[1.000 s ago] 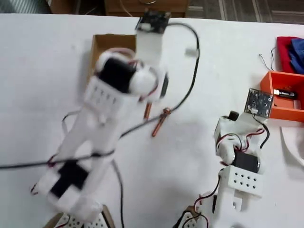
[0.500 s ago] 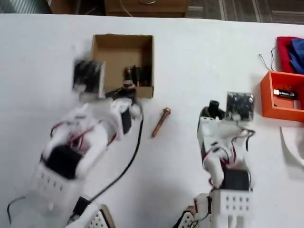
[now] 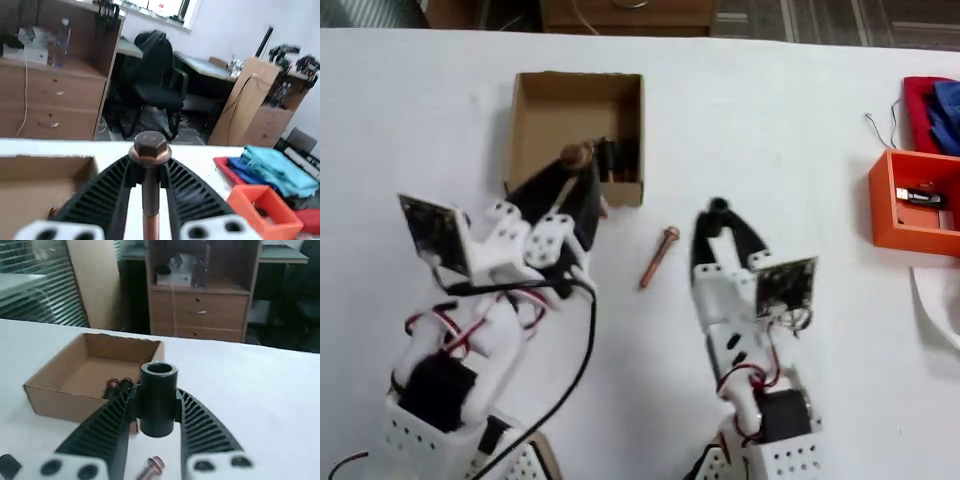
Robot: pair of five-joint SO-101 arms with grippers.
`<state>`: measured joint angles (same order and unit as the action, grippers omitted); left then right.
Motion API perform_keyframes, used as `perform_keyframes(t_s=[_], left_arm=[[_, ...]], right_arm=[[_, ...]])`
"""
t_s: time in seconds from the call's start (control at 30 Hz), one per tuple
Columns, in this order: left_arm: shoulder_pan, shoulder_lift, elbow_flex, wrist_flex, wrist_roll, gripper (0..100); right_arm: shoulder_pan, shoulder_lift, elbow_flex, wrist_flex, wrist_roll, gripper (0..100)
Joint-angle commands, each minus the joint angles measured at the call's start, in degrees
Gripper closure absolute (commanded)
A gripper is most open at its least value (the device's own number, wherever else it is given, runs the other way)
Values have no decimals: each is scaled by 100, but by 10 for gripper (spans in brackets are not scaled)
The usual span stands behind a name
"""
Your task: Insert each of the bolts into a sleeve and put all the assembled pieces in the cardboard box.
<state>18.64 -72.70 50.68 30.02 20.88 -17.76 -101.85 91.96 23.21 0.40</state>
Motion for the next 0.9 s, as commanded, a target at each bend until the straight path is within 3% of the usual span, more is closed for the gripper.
perform_keyframes(t_s=[0.0, 0.2, 0.4, 0.67, 0.87], left_arm=[[70, 659, -1095, -176, 360, 974], [668, 2048, -2343, -167, 659, 974], [1310, 3086, -2624, -167, 615, 974], [1477, 3270, -2607, 44, -492, 974], [1433, 3297, -2571, 334, -677, 974]], right_arm=[[-347, -127, 211, -831, -44, 977], [-593, -127, 343, -1068, -44, 977], [-549, -127, 343, -1068, -44, 977], [-541, -127, 343, -1051, -35, 977], [-549, -127, 352, -1059, -35, 977]])
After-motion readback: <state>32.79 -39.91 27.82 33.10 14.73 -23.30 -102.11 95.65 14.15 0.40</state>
